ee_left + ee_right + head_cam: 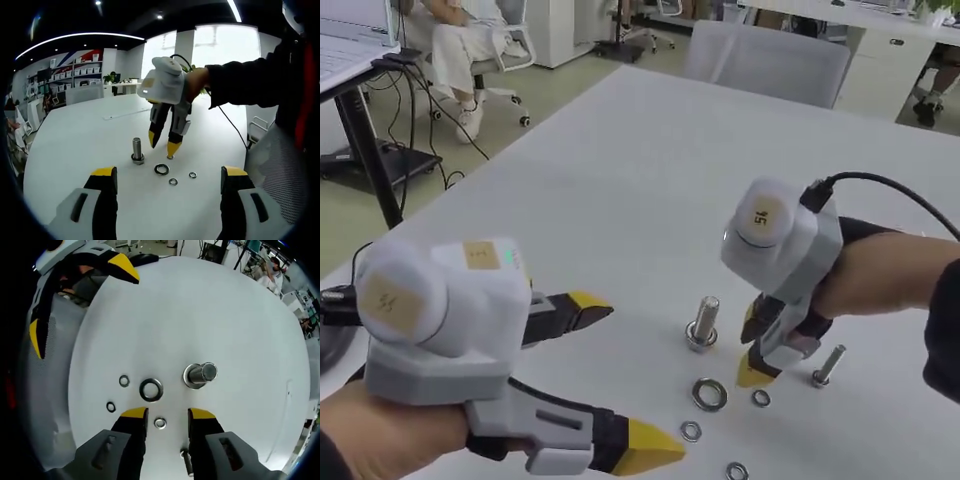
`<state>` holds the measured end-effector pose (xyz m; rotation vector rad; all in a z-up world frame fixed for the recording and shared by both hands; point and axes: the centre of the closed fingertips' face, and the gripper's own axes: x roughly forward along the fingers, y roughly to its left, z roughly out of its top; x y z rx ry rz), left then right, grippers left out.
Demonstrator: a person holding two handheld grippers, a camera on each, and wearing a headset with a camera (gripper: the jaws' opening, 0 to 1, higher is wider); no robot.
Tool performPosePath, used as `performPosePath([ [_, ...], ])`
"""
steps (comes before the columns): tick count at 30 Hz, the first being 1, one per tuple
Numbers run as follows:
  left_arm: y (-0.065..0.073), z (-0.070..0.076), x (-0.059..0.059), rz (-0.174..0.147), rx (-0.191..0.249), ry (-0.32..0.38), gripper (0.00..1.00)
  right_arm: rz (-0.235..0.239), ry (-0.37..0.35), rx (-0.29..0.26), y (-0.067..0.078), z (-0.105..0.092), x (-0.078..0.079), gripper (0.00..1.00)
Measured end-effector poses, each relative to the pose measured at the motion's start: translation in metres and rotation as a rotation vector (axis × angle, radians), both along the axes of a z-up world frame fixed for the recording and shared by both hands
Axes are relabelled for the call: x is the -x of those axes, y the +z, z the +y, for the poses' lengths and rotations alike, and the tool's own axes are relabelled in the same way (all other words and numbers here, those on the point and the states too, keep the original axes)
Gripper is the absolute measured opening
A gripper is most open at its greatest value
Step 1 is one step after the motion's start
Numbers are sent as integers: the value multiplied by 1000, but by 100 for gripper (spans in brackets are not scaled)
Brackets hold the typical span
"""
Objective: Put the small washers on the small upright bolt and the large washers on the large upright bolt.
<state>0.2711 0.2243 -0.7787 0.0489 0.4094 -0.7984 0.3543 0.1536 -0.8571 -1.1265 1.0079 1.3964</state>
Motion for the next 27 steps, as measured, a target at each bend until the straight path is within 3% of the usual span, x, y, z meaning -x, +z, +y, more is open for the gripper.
performPosePath([
  [15,2,-3,4,-8,-4,-5,85,25,-3,-25,-15,7,25,33],
  [27,2,-3,3,-10,-3,1,85,17,-14,-43,-24,15,26,33],
])
